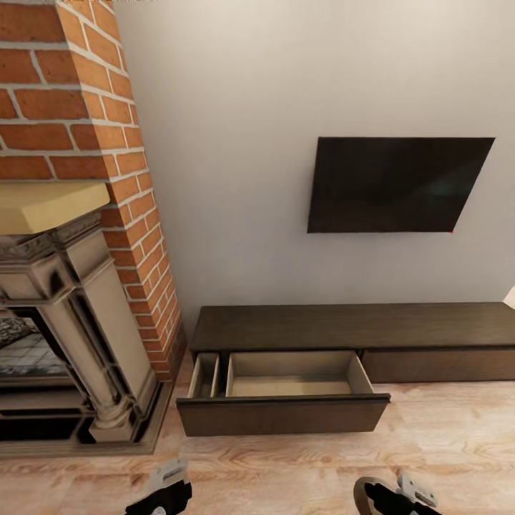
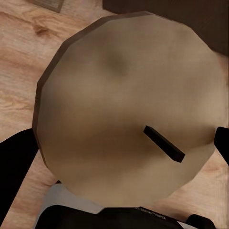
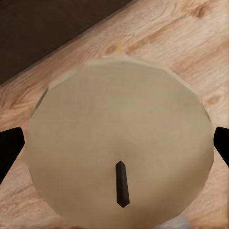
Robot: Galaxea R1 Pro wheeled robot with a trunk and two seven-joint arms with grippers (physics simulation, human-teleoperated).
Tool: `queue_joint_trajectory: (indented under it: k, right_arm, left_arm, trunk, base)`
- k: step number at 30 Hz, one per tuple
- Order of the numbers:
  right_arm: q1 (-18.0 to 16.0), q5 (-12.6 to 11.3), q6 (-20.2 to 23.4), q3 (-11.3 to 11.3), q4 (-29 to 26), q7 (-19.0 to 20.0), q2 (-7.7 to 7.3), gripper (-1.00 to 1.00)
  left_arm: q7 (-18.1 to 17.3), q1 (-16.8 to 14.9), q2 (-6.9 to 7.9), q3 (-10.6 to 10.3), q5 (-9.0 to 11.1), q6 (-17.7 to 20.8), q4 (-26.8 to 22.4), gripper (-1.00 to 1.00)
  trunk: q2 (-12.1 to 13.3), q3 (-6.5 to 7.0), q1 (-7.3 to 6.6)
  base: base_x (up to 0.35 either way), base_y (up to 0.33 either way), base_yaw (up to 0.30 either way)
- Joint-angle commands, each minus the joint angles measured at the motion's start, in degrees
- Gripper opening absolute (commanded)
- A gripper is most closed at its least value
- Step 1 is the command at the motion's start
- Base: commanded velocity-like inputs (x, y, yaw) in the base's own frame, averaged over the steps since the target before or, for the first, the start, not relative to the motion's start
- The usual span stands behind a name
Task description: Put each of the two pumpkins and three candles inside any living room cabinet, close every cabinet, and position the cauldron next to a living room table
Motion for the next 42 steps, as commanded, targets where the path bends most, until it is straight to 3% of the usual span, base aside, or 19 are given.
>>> queue_joint_trajectory:
  k: [1,6,9,11,13,15,19,22,23,25,29,31,34,38,42]
  right_arm:
    - [0.0,-0.2,0.7,0.2,-0.1,0.0,-0.05,-1.0]
    - [0.0,-0.2,3.0,0.5,-0.6,0.0,0.03,-1.0]
    - [0.0,-0.2,7.3,1.3,-5.7,0.1,0.05,-1.0]
    - [0.0,-0.3,14.8,1.6,-13.7,0.0,-0.22,-1.0]
    - [0.0,-0.3,20.8,1.6,-17.3,0.0,-0.33,-1.0]
    - [0.0,-0.3,24.6,1.5,-18.5,-0.2,-0.36,-1.0]
    - [0.0,-0.5,36.3,0.6,-24.6,-0.9,-0.13,-1.0]
    - [-0.1,-0.7,43.3,-3.0,-34.3,-3.4,-0.04,-1.0]
    - [-0.1,-0.7,47.1,-6.0,-40.2,-6.7,0.11,-1.0]
    - [-0.1,-0.8,50.4,-9.9,-47.6,-12.5,0.18,-1.0]
    - [-0.1,-1.1,52.3,-13.3,-56.0,-24.9,0.29,-1.0]
    - [-0.2,-1.2,52.5,-13.7,-56.8,-27.8,0.31,-1.0]
    - [-0.9,-1.4,52.5,-13.7,-56.9,-29.0,0.59,-1.0]
    - [-1.6,-0.7,51.6,-13.4,-56.3,-28.9,4.22,-1.0]
    - [-1.7,-0.4,50.7,-11.9,-57.6,-28.7,5.64,-1.0]
  left_arm:
    - [0.5,0.0,0.07,-0.2,0.4,0.3,-0.4,-1.0]
    - [0.6,0.0,0.16,-0.3,0.8,1.1,-0.9,-1.0]
    - [0.7,0.0,0.23,0.0,1.0,5.3,-3.5,-1.0]
    - [0.7,0.2,0.5,0.4,1.1,13.1,-10.1,-1.0]
    - [1.0,0.2,0.44,0.7,0.9,19.6,-15.4,-1.0]
    - [2.7,0.2,0.41,1.3,0.9,23.5,-18.8,-1.0]
    - [9.1,-1.7,0.08,6.7,1.1,28.4,-23.0,-1.0]
    - [10.1,-5.0,0.03,8.5,1.5,33.2,-24.2,-1.0]
    - [10.4,-6.6,-0.14,9.5,1.7,35.8,-24.7,-1.0]
    - [10.5,-8.7,-0.49,10.5,2.0,37.6,-25.1,-1.0]
    - [10.6,-11.8,-1.29,11.3,2.8,38.7,-24.8,-1.0]
    - [10.7,-12.9,-1.55,11.5,2.9,38.9,-24.0,-1.0]
    - [10.9,-13.8,-1.76,11.7,2.9,38.9,-22.8,-1.0]
    - [11.2,-13.9,-3.31,11.6,2.4,38.8,-22.6,-1.0]
    - [11.3,-13.9,-4.03,11.4,2.3,38.7,-22.5,-1.0]
  trunk:
    - [0.3,0.09,-0.21]
    - [2.3,0.99,-1.31]
    - [3.5,1.53,-1.96]
    - [4.3,1.89,-2.4]
    - [5.2,2.25,-2.84]
    - [6.0,2.61,-3.28]
    - [7.6,3.32,-4.16]
    - [8.8,3.86,-4.82]
    - [9.2,4.04,-5.04]
    - [10.0,4.4,-5.48]
    - [11.6,5.12,-6.36]
    - [12.4,5.48,-6.8]
    - [13.6,6.02,-7.46]
    - [13.7,6.06,-7.5]
    - [13.7,6.06,-7.5]
  base:
    - [0.001,-0.002,0.0]
    - [0.0,0.0,0.0]
    - [0.0,0.0,0.0]
    - [0.0,0.0,0.0]
    - [0.0,0.0,0.0]
    - [0.0,0.0,0.0]
    - [0.0,0.0,0.0]
    - [0.0,0.0,0.0]
    - [0.0,0.0,0.0]
    - [0.0,0.0,0.0]
    - [0.0,0.0,0.0]
    - [0.0,0.0,0.0]
    - [0.0,0.0,0.0]
    - [0.0,0.0,0.0]
    - [0.0,0.0,0.0]
